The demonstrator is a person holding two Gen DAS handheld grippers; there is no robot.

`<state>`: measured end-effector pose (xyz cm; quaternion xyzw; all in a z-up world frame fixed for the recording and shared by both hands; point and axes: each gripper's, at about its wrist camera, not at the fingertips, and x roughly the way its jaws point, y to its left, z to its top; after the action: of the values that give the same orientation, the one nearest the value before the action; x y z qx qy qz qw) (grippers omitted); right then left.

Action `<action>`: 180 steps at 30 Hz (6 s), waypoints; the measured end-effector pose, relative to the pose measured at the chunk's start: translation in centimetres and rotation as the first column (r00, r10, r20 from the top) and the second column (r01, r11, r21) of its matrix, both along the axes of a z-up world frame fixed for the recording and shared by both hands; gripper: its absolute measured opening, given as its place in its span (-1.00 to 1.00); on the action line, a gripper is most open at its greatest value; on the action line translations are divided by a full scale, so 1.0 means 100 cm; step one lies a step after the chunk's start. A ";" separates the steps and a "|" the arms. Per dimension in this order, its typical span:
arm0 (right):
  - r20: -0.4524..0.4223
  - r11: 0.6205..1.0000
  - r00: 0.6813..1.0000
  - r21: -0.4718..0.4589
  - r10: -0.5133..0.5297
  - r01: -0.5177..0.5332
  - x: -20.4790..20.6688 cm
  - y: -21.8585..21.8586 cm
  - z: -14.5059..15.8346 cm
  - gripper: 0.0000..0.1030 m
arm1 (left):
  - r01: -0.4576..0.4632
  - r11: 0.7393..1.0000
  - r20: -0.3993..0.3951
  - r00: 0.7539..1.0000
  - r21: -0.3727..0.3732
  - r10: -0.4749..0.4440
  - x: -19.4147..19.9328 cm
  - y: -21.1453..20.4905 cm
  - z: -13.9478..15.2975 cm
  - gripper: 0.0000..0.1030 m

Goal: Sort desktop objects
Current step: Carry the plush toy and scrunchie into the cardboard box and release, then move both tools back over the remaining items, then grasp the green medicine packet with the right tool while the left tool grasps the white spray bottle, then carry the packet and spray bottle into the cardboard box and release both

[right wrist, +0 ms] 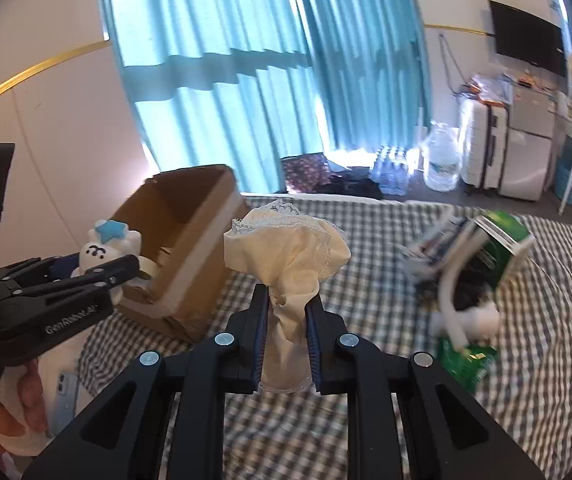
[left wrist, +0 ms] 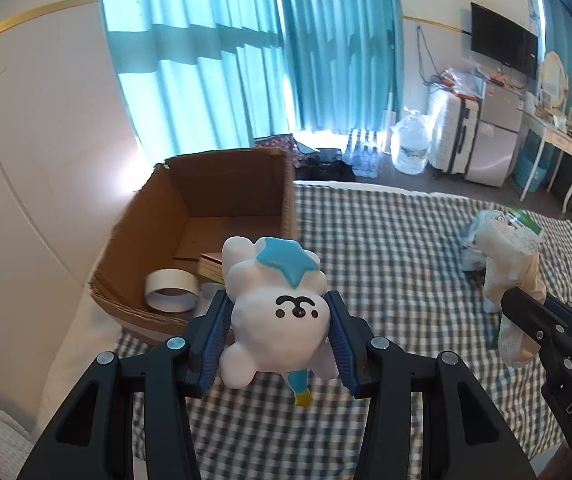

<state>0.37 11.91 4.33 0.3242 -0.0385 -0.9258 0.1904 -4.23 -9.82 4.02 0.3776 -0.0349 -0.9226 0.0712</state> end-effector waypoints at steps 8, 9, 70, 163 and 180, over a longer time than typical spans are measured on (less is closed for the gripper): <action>-0.003 0.991 0.991 -0.012 0.134 -0.134 -0.040 -0.082 0.010 -0.66 | -0.110 0.994 -0.018 0.994 -0.026 0.109 -0.027 -0.073 0.003 -0.05; 0.003 0.988 0.988 -0.014 0.152 -0.152 -0.046 -0.094 0.009 -0.66 | -0.122 0.992 -0.015 0.992 -0.020 0.122 -0.030 -0.081 0.002 -0.05; 0.095 0.922 0.918 0.016 -0.386 0.386 -0.018 0.228 -0.100 0.75 | 0.135 0.987 0.157 0.977 0.083 -0.147 -0.031 0.207 -0.106 1.00; 0.228 0.903 0.885 -0.050 -0.406 0.427 -0.031 0.249 -0.118 -0.26 | 0.434 0.872 0.001 0.895 0.225 -0.446 -0.053 0.235 -0.067 -0.79; 0.078 0.971 0.971 -0.061 -0.228 0.233 0.011 0.124 -0.028 -0.26 | 0.354 0.911 -0.106 0.935 0.214 -0.339 -0.018 0.100 0.012 -0.79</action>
<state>1.50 24.31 1.54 0.3432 -0.1150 -0.9277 0.0915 -6.05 0.17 5.23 0.3401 0.0079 -0.9304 -0.1364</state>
